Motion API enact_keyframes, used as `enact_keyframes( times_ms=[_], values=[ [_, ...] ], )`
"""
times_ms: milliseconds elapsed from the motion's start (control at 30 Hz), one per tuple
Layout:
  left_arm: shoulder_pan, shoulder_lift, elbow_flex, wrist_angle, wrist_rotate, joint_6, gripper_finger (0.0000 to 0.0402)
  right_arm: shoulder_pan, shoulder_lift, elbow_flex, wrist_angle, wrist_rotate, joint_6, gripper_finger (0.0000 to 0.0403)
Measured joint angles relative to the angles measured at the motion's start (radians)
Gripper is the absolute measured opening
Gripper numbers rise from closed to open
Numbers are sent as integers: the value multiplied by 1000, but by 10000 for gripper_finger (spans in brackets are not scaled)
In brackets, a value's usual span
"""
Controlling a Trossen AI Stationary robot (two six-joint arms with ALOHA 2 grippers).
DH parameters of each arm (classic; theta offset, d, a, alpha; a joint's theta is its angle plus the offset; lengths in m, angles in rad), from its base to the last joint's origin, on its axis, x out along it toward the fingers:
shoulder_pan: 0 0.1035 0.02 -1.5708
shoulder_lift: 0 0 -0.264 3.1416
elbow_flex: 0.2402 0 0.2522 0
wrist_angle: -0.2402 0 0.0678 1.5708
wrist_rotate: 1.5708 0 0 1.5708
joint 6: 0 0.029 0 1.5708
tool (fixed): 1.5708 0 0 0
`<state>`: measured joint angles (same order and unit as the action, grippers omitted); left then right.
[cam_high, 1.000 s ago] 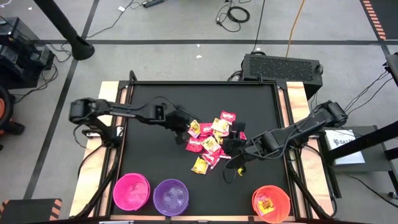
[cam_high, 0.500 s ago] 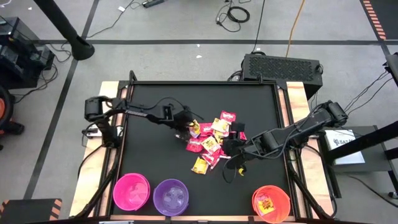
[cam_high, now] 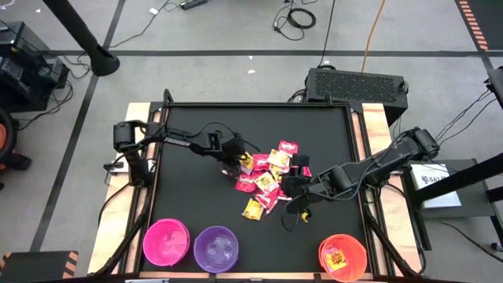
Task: Sort candy by brand, put in halloween buckets
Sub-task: Put the yellow candy into the orange bucket
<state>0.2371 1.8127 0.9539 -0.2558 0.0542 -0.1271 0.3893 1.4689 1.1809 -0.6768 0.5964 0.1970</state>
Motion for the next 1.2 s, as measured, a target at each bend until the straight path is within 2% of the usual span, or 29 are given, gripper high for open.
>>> enact_keyframes(
  times_ms=[267, 500, 800, 900, 1133, 1200],
  values=[
    [-8, -10, -2, 20, 26, 29, 18, -2, 0, 0, 0, 4, 0, 118],
    [-10, -34, -3, 9, 26, 30, 4, -2, 0, 0, -8, 4, 0, 118],
    [-62, -229, -3, -3, -74, 39, 2, -2, 0, 0, -15, 4, -1, 118],
    [-96, -301, -3, -29, -184, 38, 1, -3, 0, 0, -15, 5, 0, 118],
    [-212, -464, -2, -9, -541, 94, 1, -4, 0, 0, 22, 7, -14, 118],
    [-259, -493, -2, 23, -669, 151, 1, -4, 0, 0, 49, 7, -30, 118]
  ],
)
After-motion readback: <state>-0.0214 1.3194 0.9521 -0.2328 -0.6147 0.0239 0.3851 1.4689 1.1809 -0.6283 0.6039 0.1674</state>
